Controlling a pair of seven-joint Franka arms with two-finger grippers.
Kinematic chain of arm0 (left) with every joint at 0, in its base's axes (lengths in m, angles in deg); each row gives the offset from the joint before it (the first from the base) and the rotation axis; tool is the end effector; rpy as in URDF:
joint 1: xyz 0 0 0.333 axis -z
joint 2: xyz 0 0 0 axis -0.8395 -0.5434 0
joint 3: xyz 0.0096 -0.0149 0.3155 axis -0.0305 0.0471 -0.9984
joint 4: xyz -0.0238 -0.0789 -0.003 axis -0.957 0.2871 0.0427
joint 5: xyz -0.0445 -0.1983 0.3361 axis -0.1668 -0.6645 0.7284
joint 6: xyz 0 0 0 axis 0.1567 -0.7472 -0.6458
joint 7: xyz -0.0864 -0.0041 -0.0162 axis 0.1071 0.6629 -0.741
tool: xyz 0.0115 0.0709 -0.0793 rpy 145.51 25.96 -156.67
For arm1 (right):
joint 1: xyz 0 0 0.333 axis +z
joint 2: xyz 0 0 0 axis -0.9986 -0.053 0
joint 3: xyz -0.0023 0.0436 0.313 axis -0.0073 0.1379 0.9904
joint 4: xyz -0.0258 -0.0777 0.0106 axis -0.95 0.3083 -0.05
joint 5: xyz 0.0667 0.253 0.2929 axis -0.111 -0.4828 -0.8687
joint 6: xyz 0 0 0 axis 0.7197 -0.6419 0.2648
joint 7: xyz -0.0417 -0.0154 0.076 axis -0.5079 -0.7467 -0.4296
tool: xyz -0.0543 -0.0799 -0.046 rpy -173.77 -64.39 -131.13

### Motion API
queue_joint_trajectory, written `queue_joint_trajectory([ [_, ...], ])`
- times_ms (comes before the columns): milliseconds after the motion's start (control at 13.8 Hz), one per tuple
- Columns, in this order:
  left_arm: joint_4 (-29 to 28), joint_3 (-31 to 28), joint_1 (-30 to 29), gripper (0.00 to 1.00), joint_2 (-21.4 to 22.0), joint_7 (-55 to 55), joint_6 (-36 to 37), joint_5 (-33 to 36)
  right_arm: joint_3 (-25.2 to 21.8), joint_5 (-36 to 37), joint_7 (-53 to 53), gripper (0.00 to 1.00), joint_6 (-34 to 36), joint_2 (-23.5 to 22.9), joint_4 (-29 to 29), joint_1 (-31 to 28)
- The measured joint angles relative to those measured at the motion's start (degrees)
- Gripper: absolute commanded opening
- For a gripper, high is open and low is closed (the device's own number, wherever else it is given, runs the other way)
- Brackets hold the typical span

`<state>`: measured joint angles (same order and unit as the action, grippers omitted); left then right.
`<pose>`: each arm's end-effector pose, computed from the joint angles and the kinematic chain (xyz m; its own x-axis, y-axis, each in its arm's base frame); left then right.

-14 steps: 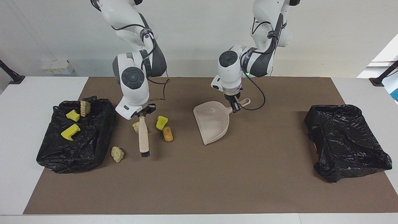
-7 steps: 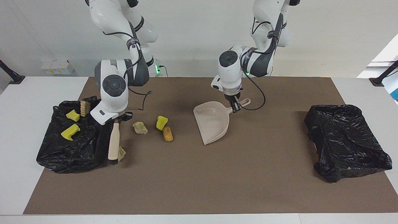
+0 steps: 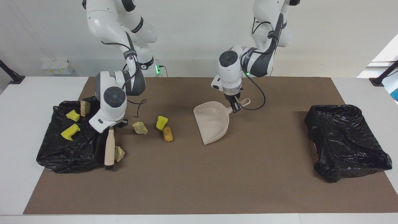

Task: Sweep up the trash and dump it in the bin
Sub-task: 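Sweep the debris with the right gripper's brush toward the held dustpan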

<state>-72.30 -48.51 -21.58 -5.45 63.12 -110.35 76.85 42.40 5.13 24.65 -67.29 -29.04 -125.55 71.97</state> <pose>0.4644 -0.3318 0.3812 0.1779 -0.9625 -0.2049 -0.9839 -0.1775 -0.0207 0.6096 0.0091 0.3367 0.9618 0.0941 -0.2570 0.1897 -0.9061 0.3782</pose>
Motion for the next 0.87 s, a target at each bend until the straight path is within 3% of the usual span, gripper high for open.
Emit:
queue_joint_trajectory([
  [436,-1.0,-0.1,0.0,0.00,0.4,-1.2,-1.0,0.0,0.9,-6.6,-9.1,0.00,0.0,1.3,-2.3,0.9],
  [872,-2.0,0.0,0.0,0.00,0.7,-2.8,-1.2,-0.1,2.7,-17.6,-9.2,0.00,0.0,2.4,-3.7,4.9],
])
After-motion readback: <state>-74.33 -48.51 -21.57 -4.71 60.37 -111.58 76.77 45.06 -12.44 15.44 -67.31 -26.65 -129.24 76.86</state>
